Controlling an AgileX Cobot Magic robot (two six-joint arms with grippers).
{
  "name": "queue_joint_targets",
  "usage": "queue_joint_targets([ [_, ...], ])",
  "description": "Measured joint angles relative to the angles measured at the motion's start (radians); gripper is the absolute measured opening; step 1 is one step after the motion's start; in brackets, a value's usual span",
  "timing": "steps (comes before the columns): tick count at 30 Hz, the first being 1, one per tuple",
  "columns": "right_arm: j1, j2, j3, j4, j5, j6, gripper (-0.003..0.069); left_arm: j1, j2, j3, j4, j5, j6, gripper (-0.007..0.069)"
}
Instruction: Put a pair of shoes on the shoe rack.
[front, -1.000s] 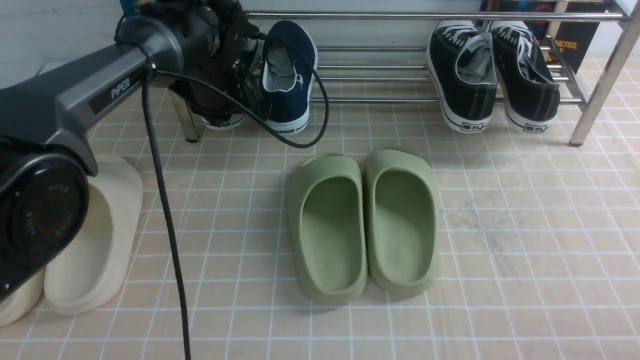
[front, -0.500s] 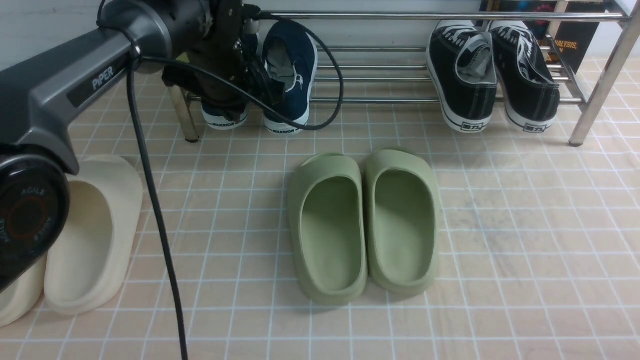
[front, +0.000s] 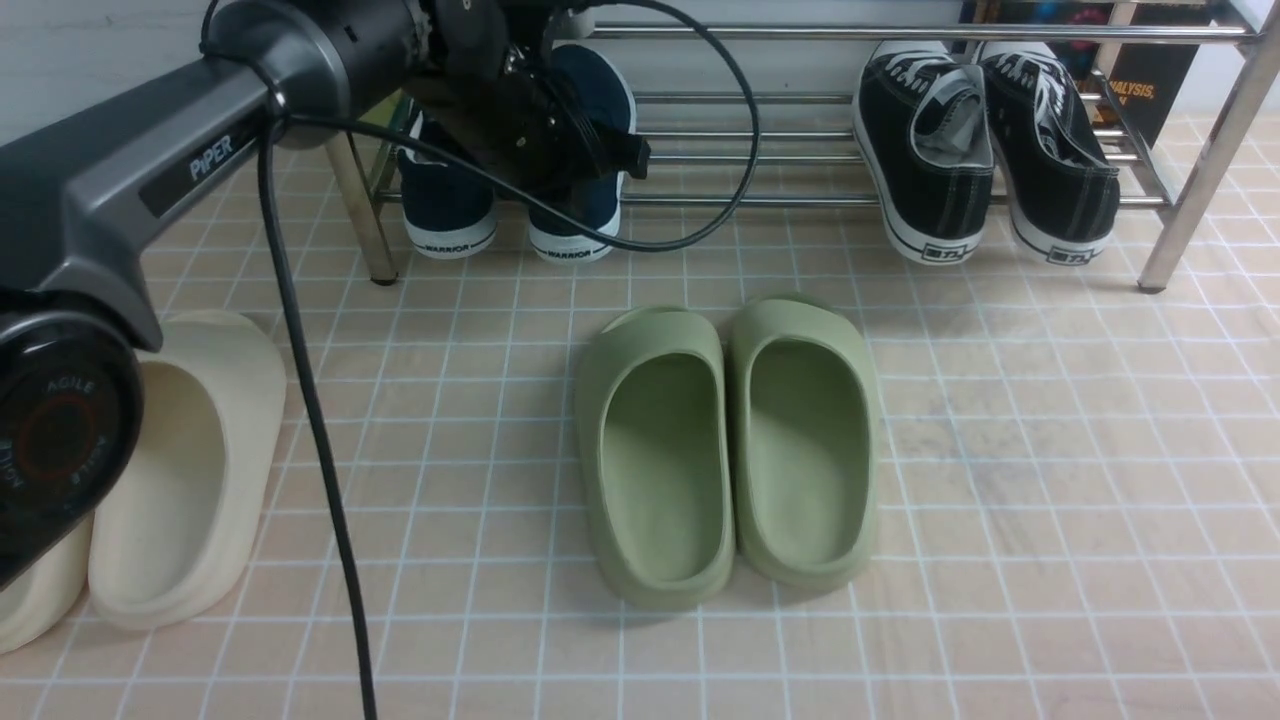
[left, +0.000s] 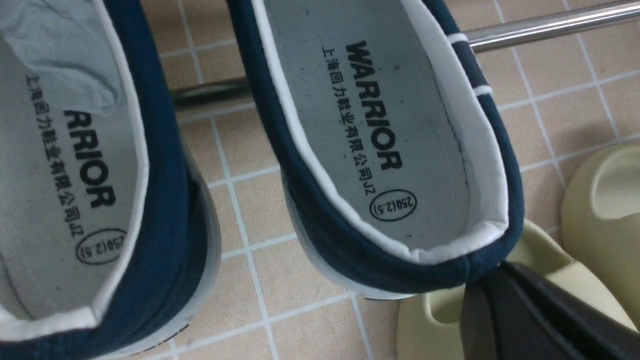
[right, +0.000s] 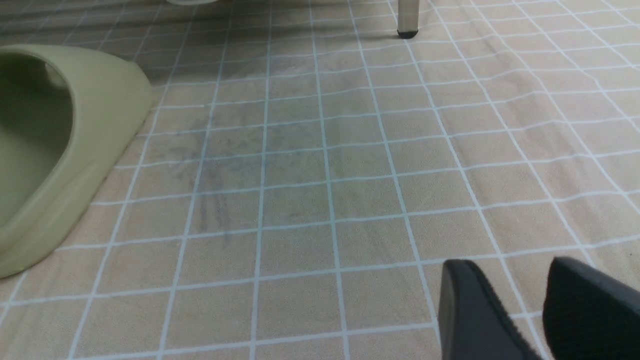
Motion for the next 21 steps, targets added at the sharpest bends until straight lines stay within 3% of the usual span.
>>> queue_joint_targets([
  [6, 0.0, 0.0, 0.0, 0.0, 0.0, 0.0, 0.0237, 0.0, -0.04, 0.0, -0.009, 0.07, 0.022, 0.0034],
  [14, 0.0, 0.0, 0.0, 0.0, 0.0, 0.0, 0.0237, 0.0, -0.35, 0.003, -0.015, 0.253, 0.218, 0.0037],
  [18, 0.0, 0.0, 0.0, 0.0, 0.0, 0.0, 0.0237, 0.0, -0.596, 0.077, -0.015, 0.217, 0.25, 0.0039],
  [21, 0.0, 0.0, 0.0, 0.0, 0.0, 0.0, 0.0237, 0.0, -0.797, 0.229, -0.006, 0.097, 0.247, 0.004],
])
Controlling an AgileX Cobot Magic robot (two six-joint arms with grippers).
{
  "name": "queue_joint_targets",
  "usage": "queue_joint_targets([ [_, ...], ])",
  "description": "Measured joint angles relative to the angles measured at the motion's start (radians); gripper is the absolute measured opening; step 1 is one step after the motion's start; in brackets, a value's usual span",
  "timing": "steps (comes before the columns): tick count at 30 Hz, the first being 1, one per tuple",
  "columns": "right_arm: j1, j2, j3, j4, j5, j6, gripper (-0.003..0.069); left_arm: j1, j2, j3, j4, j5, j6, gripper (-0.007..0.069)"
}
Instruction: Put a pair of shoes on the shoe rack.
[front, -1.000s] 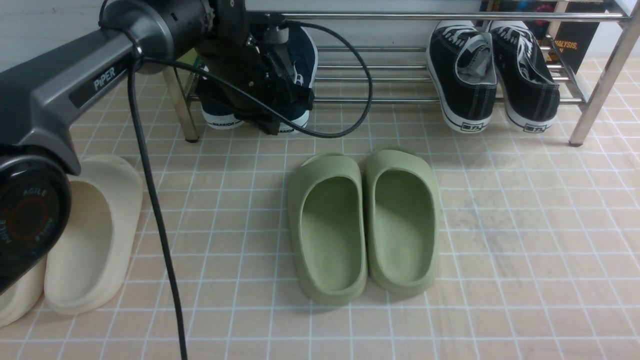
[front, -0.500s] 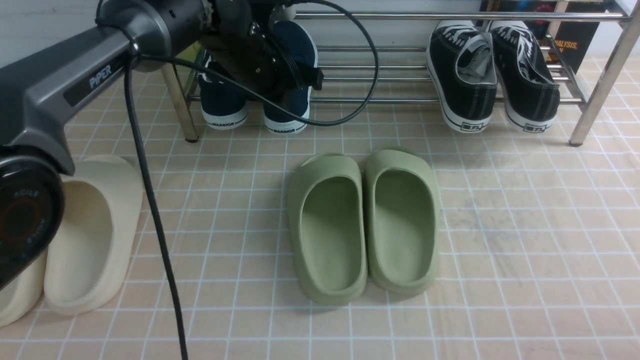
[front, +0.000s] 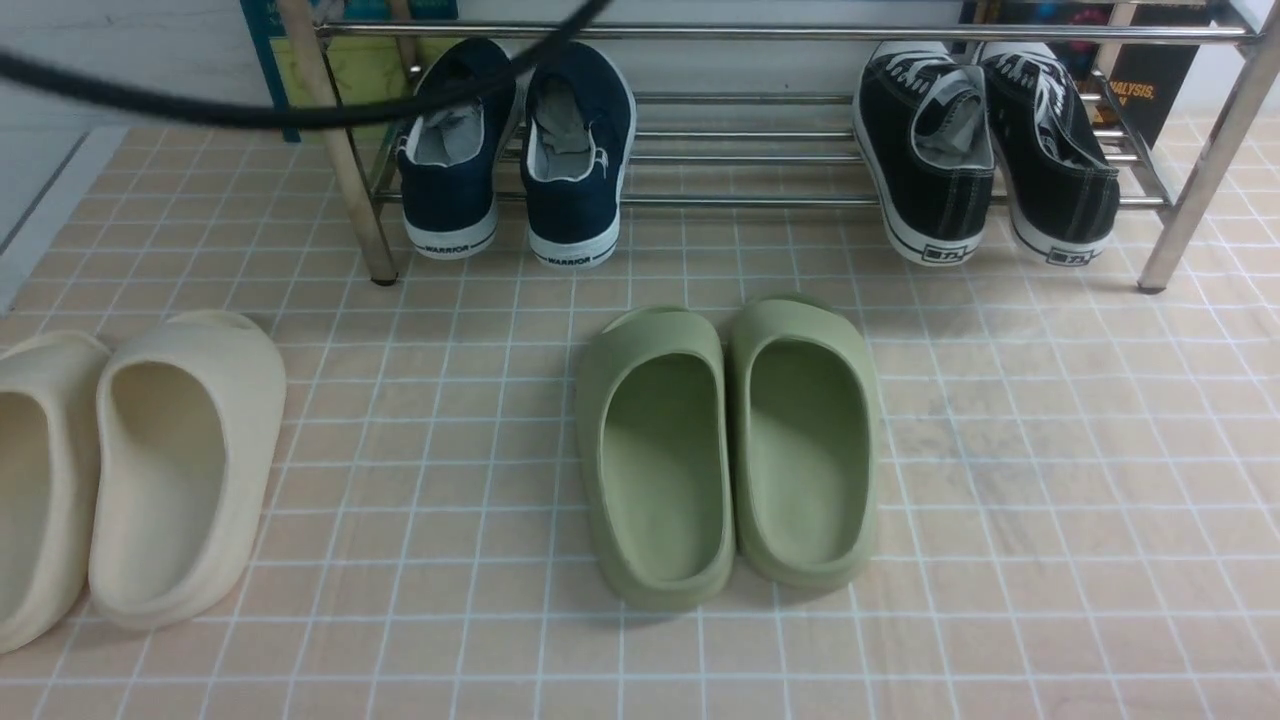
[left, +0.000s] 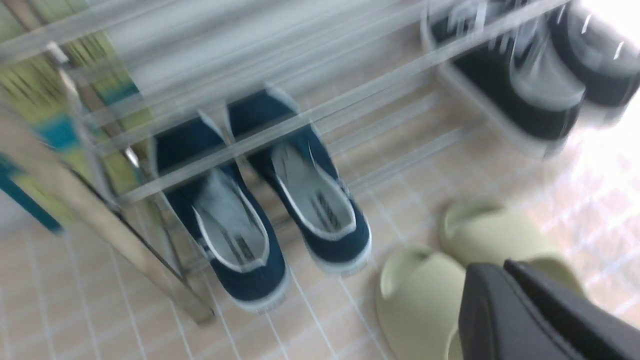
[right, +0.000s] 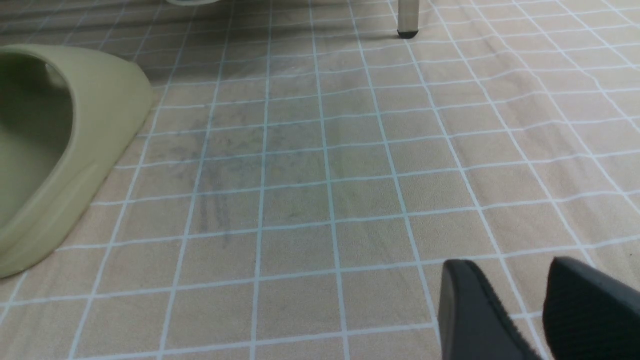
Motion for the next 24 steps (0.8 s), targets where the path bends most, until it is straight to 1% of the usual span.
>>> queue_joint_targets([
  [1, 0.0, 0.0, 0.0, 0.0, 0.0, 0.0, 0.0237, 0.0, -0.076, 0.075, 0.009, -0.063, -0.008, 0.004],
  [2, 0.0, 0.0, 0.0, 0.0, 0.0, 0.0, 0.0237, 0.0, -0.106, 0.091, 0.014, -0.091, -0.01, 0.004],
  [3, 0.0, 0.0, 0.0, 0.0, 0.0, 0.0, 0.0237, 0.0, -0.214, 0.211, 0.037, -0.194, -0.029, 0.0036],
  [7, 0.0, 0.0, 0.0, 0.0, 0.0, 0.0, 0.0237, 0.0, -0.495, 0.583, 0.119, -0.454, -0.089, 0.0015],
  [9, 0.0, 0.0, 0.0, 0.0, 0.0, 0.0, 0.0237, 0.0, -0.591, 0.71, 0.143, -0.524, -0.112, 0.0013],
  [10, 0.0, 0.0, 0.0, 0.0, 0.0, 0.0, 0.0237, 0.0, -0.688, 0.844, 0.162, -0.59, -0.138, 0.0012],
  [11, 0.0, 0.0, 0.0, 0.0, 0.0, 0.0, 0.0237, 0.0, -0.74, 0.921, 0.171, -0.621, -0.156, 0.0013],
  [15, 0.0, 0.0, 0.0, 0.0, 0.0, 0.0, 0.0237, 0.0, -0.875, 1.153, 0.185, -0.677, -0.195, 0.0013],
  [19, 0.0, 0.0, 0.0, 0.0, 0.0, 0.0, 0.0237, 0.0, -0.96, 1.33, 0.234, -0.699, -0.186, 0.0013],
  [24, 0.0, 0.0, 0.0, 0.0, 0.0, 0.0, 0.0237, 0.0, -0.968, 1.448, 0.274, -0.7, -0.177, 0.0019],
])
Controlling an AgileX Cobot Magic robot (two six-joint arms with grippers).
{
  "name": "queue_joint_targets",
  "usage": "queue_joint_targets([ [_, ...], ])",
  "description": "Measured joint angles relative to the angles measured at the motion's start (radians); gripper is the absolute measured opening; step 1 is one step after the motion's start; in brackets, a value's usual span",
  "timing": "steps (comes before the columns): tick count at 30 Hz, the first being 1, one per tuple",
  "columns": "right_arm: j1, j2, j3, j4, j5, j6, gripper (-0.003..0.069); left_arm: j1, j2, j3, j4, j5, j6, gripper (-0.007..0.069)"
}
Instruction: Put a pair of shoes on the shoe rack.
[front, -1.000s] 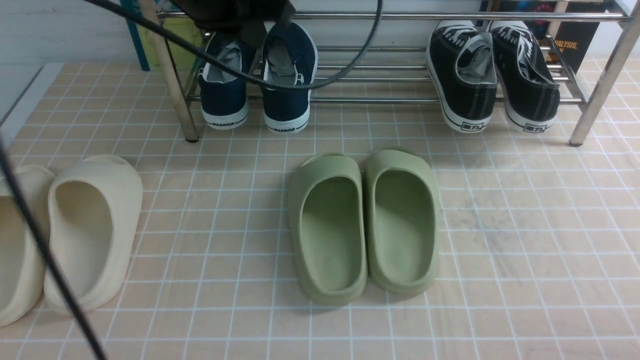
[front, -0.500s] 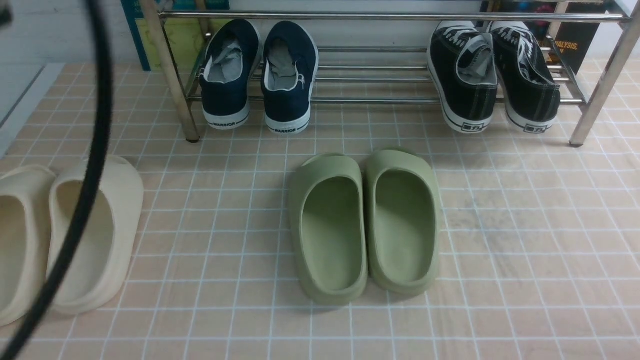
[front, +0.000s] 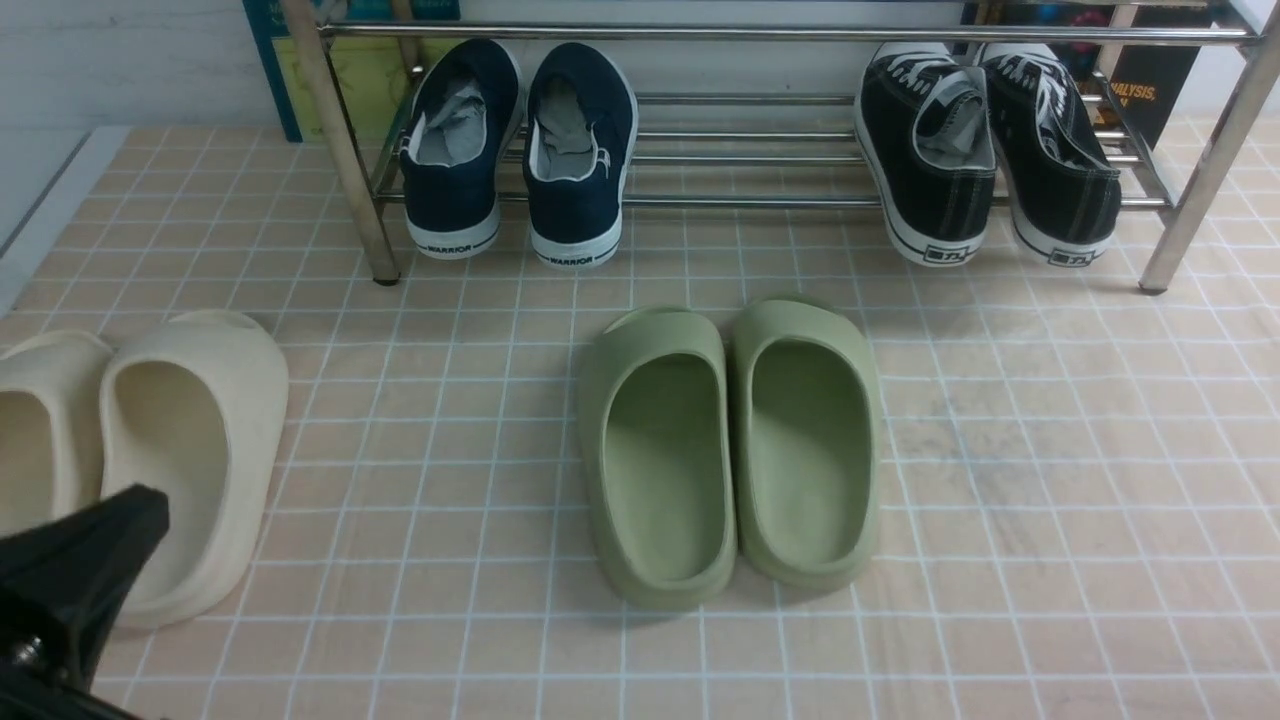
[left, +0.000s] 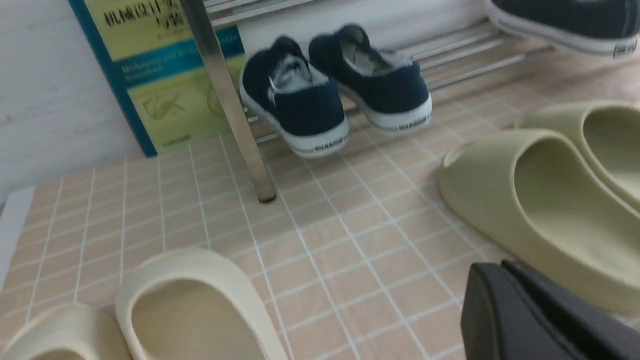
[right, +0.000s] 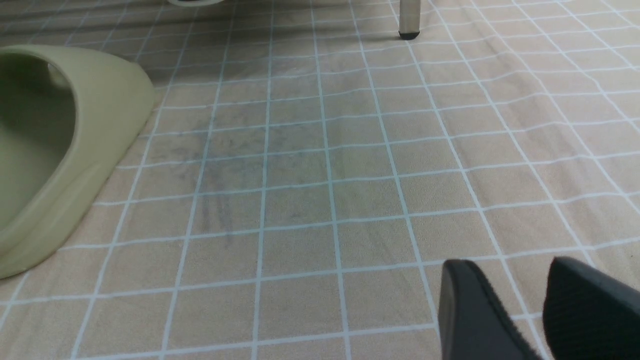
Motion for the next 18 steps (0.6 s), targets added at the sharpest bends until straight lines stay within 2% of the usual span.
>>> queue_joint_targets([
  [18, 0.0, 0.0, 0.0, 0.0, 0.0, 0.0, 0.0237, 0.0, 0.0, 0.038, 0.003, 0.007, 0.0, 0.0038],
])
